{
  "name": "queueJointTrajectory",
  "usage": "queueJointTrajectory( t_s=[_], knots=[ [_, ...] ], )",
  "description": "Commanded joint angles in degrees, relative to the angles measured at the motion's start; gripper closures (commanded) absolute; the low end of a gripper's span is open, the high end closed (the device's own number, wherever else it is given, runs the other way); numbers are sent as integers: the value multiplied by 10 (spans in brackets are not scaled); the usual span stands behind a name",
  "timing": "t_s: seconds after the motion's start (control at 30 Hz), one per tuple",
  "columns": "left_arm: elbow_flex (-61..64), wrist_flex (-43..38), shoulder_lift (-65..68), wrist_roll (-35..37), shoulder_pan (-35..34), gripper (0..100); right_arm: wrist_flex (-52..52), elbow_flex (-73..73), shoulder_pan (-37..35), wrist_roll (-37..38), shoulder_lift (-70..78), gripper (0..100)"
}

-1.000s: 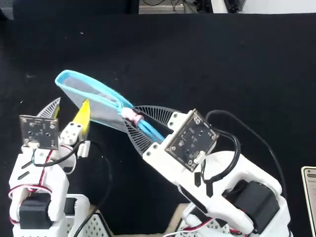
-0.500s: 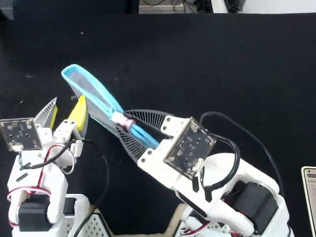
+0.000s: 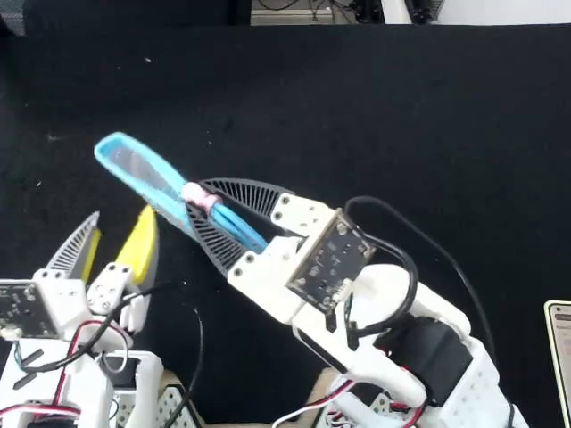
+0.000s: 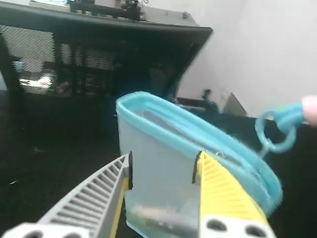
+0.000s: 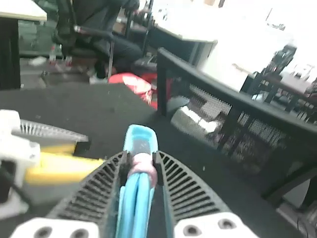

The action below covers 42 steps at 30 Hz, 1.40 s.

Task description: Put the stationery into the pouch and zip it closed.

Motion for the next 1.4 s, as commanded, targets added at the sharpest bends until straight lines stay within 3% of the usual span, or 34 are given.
queueJointTrajectory(
  t_s=[0.0,0.2,0.33,0.73,0.83,1.1,1.37],
  knots=[
    [-36,9,-2,10,79,779,-41,-2,18,4,-6,988],
    [-79,73,-2,-34,198,778,-42,-3,31,4,-6,988],
    [-42,61,-1,-65,245,778,-39,-3,31,4,-7,988],
    [143,-131,-1,-62,244,737,-38,-1,31,4,-7,988],
    [144,-131,-1,-62,240,737,-30,-1,31,4,-7,988],
    [167,-156,-1,-67,129,737,-15,-4,33,4,-12,988],
    [131,-105,-1,-68,119,737,-17,-4,33,40,-12,988]
  ],
)
